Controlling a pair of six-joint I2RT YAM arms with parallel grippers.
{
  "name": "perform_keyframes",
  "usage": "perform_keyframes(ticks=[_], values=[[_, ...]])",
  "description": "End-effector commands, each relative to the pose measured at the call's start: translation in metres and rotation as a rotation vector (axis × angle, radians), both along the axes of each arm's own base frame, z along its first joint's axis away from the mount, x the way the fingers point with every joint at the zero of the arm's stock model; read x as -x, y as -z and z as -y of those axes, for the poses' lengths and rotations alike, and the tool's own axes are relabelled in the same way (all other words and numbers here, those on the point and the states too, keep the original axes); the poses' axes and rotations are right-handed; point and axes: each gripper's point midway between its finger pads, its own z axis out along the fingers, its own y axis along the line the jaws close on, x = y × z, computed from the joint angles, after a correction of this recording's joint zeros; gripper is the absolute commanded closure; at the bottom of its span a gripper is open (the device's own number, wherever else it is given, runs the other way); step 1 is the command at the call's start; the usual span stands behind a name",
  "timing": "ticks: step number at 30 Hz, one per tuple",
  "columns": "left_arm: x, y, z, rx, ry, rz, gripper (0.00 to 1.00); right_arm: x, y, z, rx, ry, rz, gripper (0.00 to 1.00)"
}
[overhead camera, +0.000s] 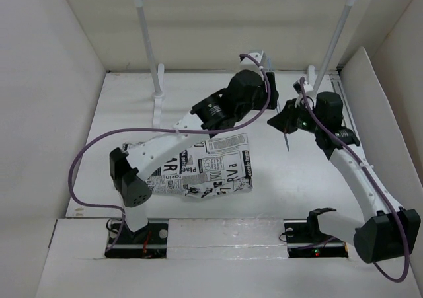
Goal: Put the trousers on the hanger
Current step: Pick up the hanger from the clothesline.
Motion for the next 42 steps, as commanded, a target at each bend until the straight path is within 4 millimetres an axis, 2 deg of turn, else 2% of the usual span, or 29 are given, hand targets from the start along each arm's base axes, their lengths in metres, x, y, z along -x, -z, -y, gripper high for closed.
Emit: perform_keyframes(ticks=[1, 5, 7, 14, 16, 20, 22, 23, 25, 26, 27, 28, 29, 30, 31, 32, 35, 37, 38, 40, 42], values=[[-0.011, -0.020, -0.009, 0.045, -0.071, 0.028, 0.47, 0.001, -0.014, -0.004, 0.041, 0.019, 0.082, 1.00], [-0.017, -0.008, -0.008, 0.064, -0.106, 0.016, 0.48, 0.010, -0.012, -0.012, 0.063, 0.008, 0.083, 1.00], [-0.023, -0.001, -0.011, 0.055, -0.150, 0.006, 0.52, 0.014, -0.011, -0.016, 0.072, 0.009, 0.089, 1.00], [-0.028, 0.002, -0.012, 0.115, -0.194, 0.009, 0.55, 0.024, -0.007, -0.017, 0.091, 0.010, 0.085, 1.00], [-0.032, 0.012, -0.009, 0.091, -0.204, -0.001, 0.56, 0.029, -0.009, -0.021, 0.085, -0.007, 0.095, 1.00], [-0.036, 0.024, -0.008, 0.079, -0.226, -0.016, 0.71, 0.032, -0.014, -0.020, 0.083, 0.005, 0.108, 1.00], [-0.035, 0.020, -0.008, 0.107, -0.229, -0.013, 0.76, 0.036, -0.014, -0.022, 0.088, -0.006, 0.102, 1.00], [-0.035, 0.022, -0.009, 0.115, -0.230, -0.012, 0.85, 0.038, -0.011, -0.022, 0.092, -0.008, 0.089, 1.00], [-0.035, 0.021, -0.008, 0.126, -0.231, -0.012, 0.93, 0.043, -0.008, -0.024, 0.088, -0.018, 0.075, 1.00], [-0.035, 0.027, -0.008, 0.117, -0.235, -0.020, 1.00, 0.048, -0.011, -0.026, 0.079, -0.027, 0.082, 1.00], [-0.036, 0.029, -0.010, 0.115, -0.245, -0.021, 1.00, 0.051, -0.012, -0.028, 0.073, -0.034, 0.083, 1.00], [-0.035, 0.032, -0.011, 0.112, -0.245, -0.027, 1.00, 0.056, -0.013, -0.030, 0.061, -0.041, 0.082, 0.96], [-0.031, 0.038, -0.011, 0.119, -0.233, -0.037, 1.00, 0.061, -0.011, -0.028, 0.063, -0.037, 0.073, 0.87], [-0.031, 0.038, -0.011, 0.119, -0.232, -0.037, 1.00, 0.061, -0.011, -0.028, 0.063, -0.037, 0.072, 0.87], [-0.030, 0.041, -0.012, 0.126, -0.228, -0.041, 1.00, 0.063, -0.010, -0.027, 0.070, -0.038, 0.070, 0.80], [-0.024, 0.050, -0.017, 0.149, -0.231, -0.066, 1.00, 0.068, -0.003, -0.024, 0.087, -0.041, 0.038, 0.62], [-0.003, 0.078, -0.024, 0.233, -0.203, -0.158, 1.00, 0.086, 0.010, -0.018, 0.130, -0.066, -0.014, 0.35], [0.015, 0.094, -0.020, 0.277, -0.158, -0.217, 1.00, 0.095, 0.014, -0.010, 0.156, -0.067, -0.018, 0.27], [0.031, 0.109, -0.019, 0.281, -0.139, -0.244, 1.00, 0.103, 0.020, -0.007, 0.171, -0.071, -0.051, 0.22], [0.041, 0.117, -0.017, 0.302, -0.138, -0.278, 1.00, 0.112, 0.022, -0.001, 0.186, -0.073, -0.051, 0.19], [0.051, 0.131, -0.016, 0.311, -0.135, -0.325, 1.00, 0.119, 0.028, 0.004, 0.198, -0.070, -0.072, 0.20]])
